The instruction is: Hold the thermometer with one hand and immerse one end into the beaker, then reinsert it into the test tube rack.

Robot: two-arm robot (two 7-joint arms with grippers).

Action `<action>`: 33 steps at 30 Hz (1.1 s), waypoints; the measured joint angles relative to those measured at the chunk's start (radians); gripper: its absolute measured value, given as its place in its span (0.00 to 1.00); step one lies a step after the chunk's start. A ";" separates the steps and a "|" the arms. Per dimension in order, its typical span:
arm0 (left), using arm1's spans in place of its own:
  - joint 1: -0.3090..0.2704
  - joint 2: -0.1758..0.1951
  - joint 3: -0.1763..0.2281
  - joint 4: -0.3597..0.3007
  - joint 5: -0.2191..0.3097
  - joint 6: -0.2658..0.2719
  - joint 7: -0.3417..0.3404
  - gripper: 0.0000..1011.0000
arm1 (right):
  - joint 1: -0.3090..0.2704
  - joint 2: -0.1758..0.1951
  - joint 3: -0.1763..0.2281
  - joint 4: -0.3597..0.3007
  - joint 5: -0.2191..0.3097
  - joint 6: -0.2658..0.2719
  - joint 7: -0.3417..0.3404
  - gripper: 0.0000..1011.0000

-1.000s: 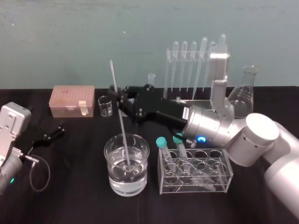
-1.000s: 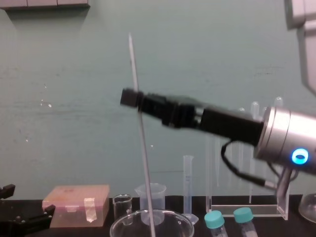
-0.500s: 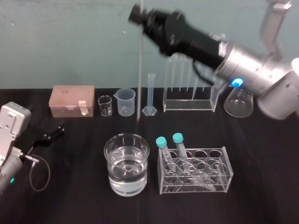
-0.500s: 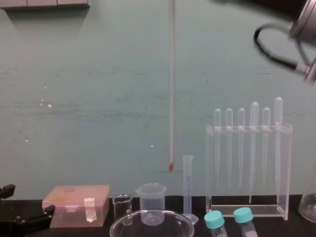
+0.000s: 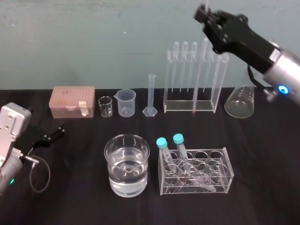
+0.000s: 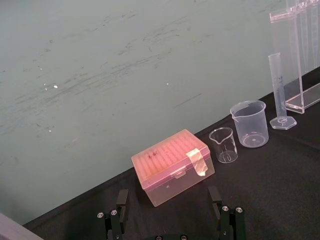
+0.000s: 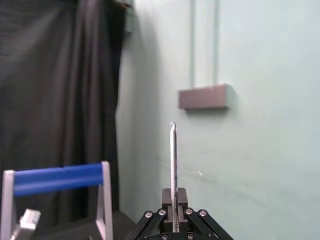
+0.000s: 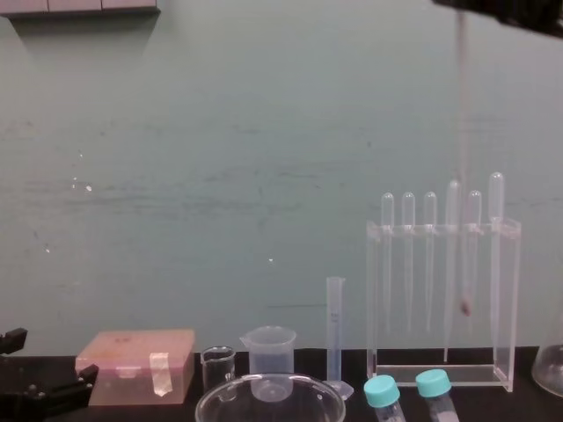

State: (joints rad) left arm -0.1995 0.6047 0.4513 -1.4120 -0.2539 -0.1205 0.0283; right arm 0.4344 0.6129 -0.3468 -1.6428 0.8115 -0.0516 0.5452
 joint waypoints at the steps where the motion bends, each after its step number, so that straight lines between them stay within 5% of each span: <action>1: 0.000 0.000 0.000 0.000 0.000 0.000 0.000 1.00 | -0.016 0.005 0.008 -0.009 0.003 0.003 -0.008 0.06; 13: 0.000 0.000 0.000 0.000 0.000 0.000 0.000 1.00 | -0.205 0.069 0.095 -0.134 0.035 0.045 -0.059 0.06; 23: 0.000 0.000 0.000 0.000 0.000 0.000 0.000 1.00 | -0.245 0.077 0.098 -0.133 0.016 0.029 -0.041 0.06; 33: 0.000 0.000 0.000 0.000 0.000 0.000 0.000 1.00 | -0.224 0.018 0.071 -0.054 -0.020 -0.038 0.012 0.06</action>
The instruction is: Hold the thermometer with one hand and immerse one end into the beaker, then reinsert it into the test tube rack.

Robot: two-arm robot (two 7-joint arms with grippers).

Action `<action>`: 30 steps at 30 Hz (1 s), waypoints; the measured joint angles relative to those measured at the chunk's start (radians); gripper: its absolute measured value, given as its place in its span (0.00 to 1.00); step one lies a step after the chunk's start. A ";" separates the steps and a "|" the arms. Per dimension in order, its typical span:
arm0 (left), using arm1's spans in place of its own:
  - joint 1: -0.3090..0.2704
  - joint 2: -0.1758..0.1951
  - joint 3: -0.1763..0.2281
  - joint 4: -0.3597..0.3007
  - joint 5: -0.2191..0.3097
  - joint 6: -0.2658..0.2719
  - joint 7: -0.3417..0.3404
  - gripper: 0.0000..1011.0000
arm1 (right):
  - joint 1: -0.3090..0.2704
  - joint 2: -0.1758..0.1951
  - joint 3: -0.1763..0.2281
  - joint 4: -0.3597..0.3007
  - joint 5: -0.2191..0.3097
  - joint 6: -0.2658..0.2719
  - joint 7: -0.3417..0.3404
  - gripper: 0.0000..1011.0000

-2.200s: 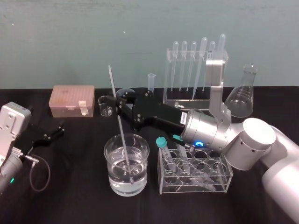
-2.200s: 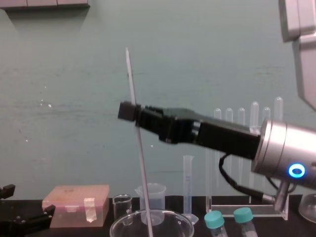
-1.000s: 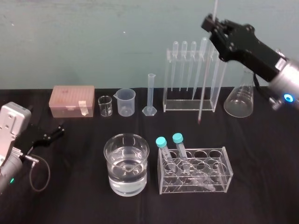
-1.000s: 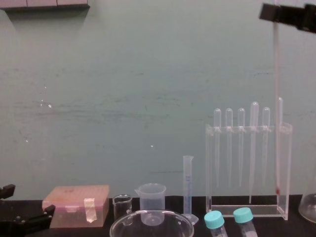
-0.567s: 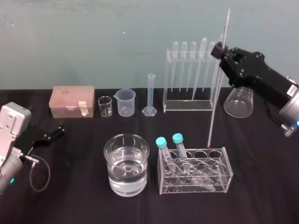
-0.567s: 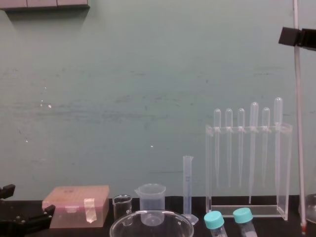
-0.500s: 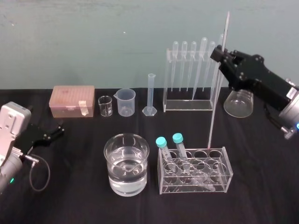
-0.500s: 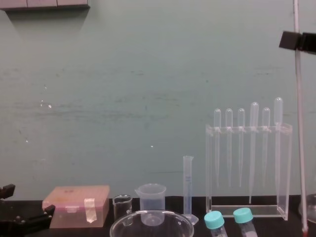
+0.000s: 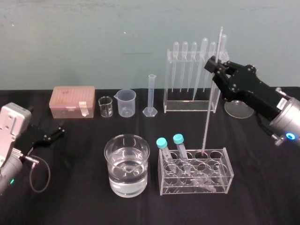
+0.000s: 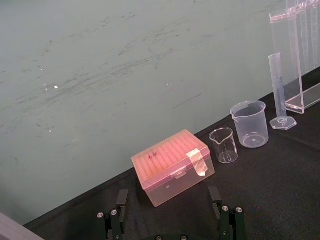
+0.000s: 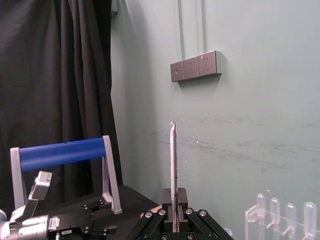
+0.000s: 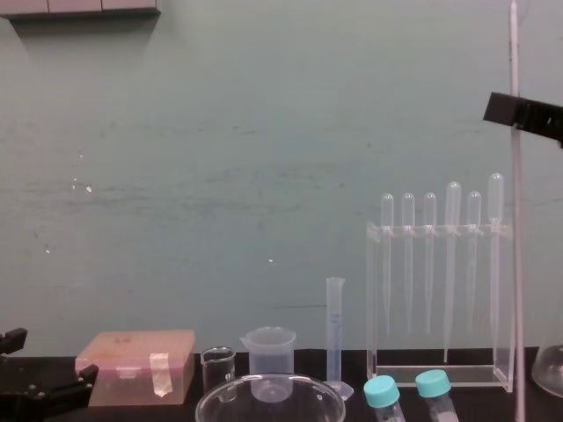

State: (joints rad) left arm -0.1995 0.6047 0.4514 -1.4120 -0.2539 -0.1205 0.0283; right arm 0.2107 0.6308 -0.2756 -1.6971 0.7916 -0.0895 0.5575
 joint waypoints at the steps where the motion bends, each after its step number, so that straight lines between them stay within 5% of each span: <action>1: 0.000 0.000 0.000 0.000 0.000 0.000 0.000 1.00 | 0.002 -0.004 -0.003 0.005 -0.001 -0.002 0.003 0.06; 30: 0.000 0.000 0.000 0.000 0.000 0.000 0.000 1.00 | 0.022 -0.052 -0.048 0.093 -0.084 0.019 0.000 0.06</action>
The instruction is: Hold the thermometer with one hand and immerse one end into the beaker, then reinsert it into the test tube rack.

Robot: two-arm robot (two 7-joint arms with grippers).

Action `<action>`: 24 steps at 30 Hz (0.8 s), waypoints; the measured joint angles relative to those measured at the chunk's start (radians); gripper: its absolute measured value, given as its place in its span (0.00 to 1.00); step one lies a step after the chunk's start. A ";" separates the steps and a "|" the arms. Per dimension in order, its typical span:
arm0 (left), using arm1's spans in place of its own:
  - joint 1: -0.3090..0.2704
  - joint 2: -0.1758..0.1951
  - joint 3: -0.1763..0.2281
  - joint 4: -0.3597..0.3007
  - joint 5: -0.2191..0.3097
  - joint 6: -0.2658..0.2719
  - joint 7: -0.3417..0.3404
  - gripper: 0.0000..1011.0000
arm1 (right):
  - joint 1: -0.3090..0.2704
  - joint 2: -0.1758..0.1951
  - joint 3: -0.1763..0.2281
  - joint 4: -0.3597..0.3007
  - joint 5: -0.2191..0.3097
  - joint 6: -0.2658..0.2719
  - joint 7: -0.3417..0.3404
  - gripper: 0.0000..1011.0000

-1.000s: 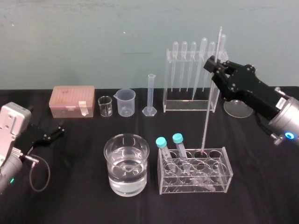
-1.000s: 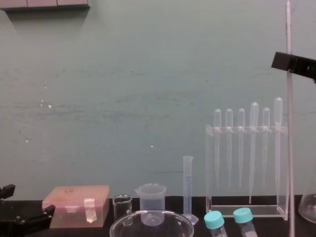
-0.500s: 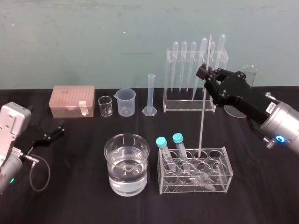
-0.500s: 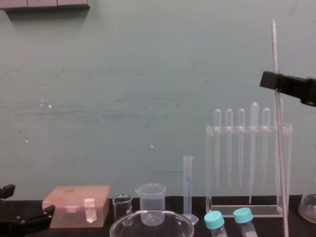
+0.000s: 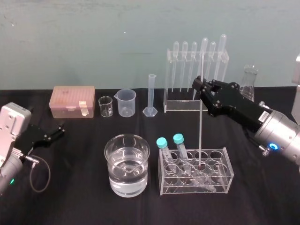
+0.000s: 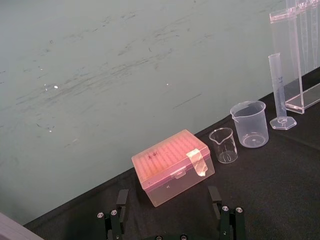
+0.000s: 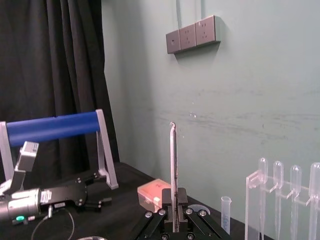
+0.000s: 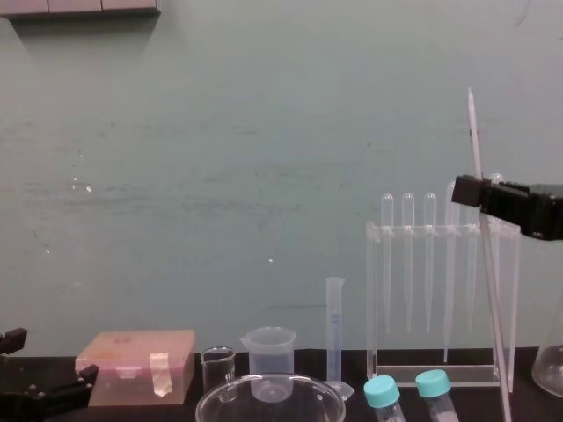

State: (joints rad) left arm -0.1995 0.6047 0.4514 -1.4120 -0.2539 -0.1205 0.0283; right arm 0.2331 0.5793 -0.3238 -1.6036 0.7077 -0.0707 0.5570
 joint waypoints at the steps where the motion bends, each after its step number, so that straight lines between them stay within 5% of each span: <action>1: 0.000 0.000 0.000 0.000 0.000 0.000 0.000 1.00 | 0.000 0.000 -0.002 0.003 -0.007 -0.001 0.001 0.06; 24: 0.000 0.000 0.000 0.000 0.000 0.000 0.000 1.00 | -0.008 -0.006 -0.013 0.020 -0.045 -0.002 0.011 0.06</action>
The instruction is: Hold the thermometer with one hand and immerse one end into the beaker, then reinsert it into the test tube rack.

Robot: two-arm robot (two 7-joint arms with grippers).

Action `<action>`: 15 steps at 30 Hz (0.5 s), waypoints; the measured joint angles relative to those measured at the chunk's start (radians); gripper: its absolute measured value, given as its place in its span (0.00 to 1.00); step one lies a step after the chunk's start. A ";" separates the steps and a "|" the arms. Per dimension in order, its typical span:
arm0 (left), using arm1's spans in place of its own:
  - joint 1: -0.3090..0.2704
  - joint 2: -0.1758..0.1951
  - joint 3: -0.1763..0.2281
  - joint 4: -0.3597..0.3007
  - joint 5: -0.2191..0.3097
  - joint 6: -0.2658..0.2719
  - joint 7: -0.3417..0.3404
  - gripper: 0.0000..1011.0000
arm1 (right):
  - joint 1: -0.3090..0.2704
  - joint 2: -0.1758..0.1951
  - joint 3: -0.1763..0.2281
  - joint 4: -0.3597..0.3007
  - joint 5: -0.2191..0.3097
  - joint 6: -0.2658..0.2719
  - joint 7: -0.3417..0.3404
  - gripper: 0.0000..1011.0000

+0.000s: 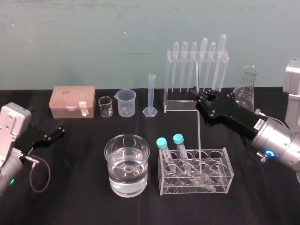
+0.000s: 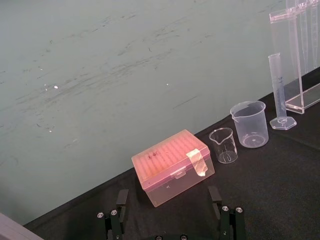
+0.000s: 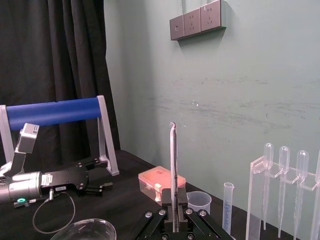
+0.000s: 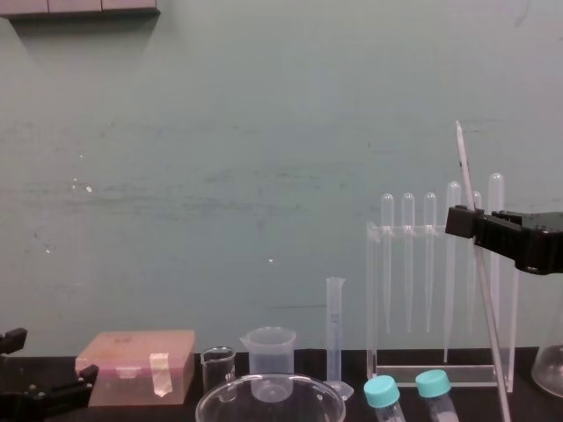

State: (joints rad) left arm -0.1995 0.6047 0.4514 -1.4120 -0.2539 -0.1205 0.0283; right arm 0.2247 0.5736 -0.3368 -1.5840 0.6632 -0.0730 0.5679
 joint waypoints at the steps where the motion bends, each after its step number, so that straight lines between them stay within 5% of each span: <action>1: 0.000 0.000 0.000 0.000 0.000 0.000 0.000 1.00 | 0.000 0.000 0.000 0.000 0.000 0.000 0.000 0.06; 5: 0.000 0.000 0.000 0.000 0.000 0.000 0.000 1.00 | 0.000 0.000 0.000 0.000 0.001 0.000 0.000 0.07; 15: 0.000 0.000 0.000 0.000 0.000 0.000 0.000 1.00 | 0.000 0.001 0.001 0.000 0.002 0.000 -0.001 0.36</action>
State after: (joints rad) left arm -0.1995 0.6047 0.4514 -1.4120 -0.2538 -0.1205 0.0283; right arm 0.2247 0.5746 -0.3360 -1.5843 0.6657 -0.0726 0.5674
